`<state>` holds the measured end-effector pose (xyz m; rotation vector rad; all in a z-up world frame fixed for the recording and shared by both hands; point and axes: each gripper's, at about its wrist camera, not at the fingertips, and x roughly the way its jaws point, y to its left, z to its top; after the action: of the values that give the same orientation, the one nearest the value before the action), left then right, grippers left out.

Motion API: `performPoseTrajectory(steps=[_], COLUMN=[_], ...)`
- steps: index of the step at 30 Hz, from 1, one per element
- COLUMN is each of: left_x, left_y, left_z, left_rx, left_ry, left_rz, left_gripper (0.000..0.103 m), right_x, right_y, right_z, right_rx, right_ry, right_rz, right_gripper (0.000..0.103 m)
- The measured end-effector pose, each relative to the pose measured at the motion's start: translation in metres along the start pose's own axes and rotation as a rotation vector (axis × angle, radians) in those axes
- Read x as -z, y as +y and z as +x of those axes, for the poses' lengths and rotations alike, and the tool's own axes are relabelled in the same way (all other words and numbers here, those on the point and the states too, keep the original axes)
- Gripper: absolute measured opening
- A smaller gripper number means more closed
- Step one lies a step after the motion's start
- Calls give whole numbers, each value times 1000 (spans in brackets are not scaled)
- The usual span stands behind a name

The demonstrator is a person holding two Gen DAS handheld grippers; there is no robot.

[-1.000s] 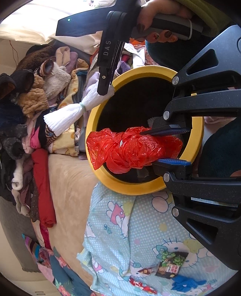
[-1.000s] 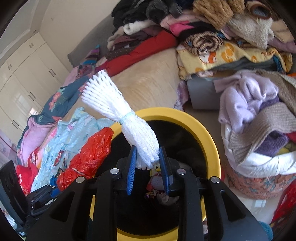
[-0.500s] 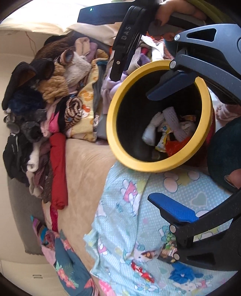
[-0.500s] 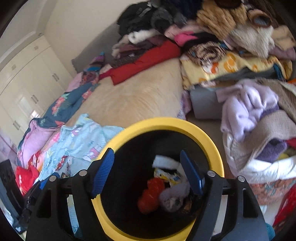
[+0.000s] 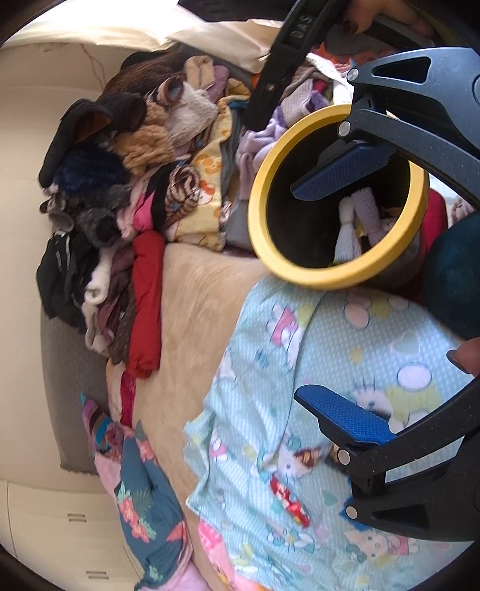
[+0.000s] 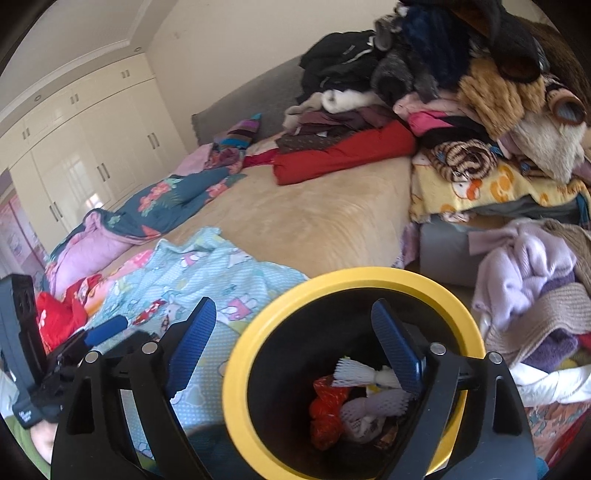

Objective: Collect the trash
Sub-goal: 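Move both open tools back over the remaining trash on the bed, then close the left tool on the blue glove while the right tool grasps the green snack packet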

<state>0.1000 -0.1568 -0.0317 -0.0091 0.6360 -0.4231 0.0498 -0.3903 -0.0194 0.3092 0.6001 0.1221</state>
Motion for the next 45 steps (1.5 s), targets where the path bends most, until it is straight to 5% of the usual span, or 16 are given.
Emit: performPoseTrajectory(steps=[30,45], left_x=[1,19], left_y=[114,180], left_z=[-42,-42], left_rx=[-186,-293], left_ry=[-100,-62], left_rz=[-210,-345], left_gripper=[92,92], right_x=[20,44], right_y=[121,178], right_z=[43,96], right_rx=[-188,-260], right_ry=[92,223], right_rz=[-231,-360], right_gripper=[84,84])
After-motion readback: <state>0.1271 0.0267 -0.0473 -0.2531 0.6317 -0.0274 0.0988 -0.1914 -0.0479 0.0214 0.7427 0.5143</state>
